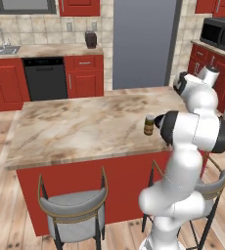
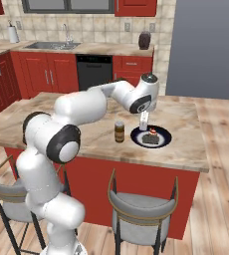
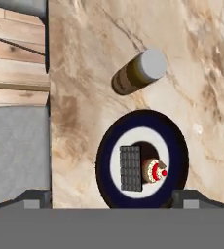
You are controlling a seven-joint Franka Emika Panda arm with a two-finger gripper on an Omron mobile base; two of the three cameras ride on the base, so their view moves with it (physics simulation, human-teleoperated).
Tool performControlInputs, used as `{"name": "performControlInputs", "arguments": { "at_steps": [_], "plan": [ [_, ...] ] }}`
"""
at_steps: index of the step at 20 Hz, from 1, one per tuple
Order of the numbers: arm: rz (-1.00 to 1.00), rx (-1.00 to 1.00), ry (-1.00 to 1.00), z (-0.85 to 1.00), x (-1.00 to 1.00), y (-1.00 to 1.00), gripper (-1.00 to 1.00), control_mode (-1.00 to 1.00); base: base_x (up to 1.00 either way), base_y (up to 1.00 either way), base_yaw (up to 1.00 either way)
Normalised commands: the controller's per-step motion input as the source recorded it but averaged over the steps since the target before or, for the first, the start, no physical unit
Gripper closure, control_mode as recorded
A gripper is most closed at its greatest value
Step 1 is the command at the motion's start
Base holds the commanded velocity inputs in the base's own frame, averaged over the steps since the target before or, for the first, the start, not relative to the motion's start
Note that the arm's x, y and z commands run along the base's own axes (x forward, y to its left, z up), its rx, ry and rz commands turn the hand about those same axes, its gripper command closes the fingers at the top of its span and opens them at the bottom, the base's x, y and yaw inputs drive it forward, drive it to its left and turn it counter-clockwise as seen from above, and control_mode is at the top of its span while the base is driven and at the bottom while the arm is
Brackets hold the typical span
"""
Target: Take the cinnamon bottle from the cabinet and place it on the dining table, next to the plate with the cupcake. Then take the chocolate from the dining counter and place it on the cupcake plate.
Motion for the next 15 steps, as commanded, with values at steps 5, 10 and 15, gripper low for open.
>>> {"name": "performControlInputs", "arguments": {
  "at_steps": [5,10,15],
  "plan": [
    [0.13,-0.08,-0.12,0.91,-0.71,1.00,-1.00,-1.00,0.00,0.00,0.00],
    [0.17,-0.13,-0.02,0.83,-0.53,1.00,-1.00,-1.00,0.00,0.00,0.00],
    [0.23,-0.13,0.00,0.57,-0.29,1.00,-1.00,-1.00,0.00,0.00,0.00]
  ]
}}
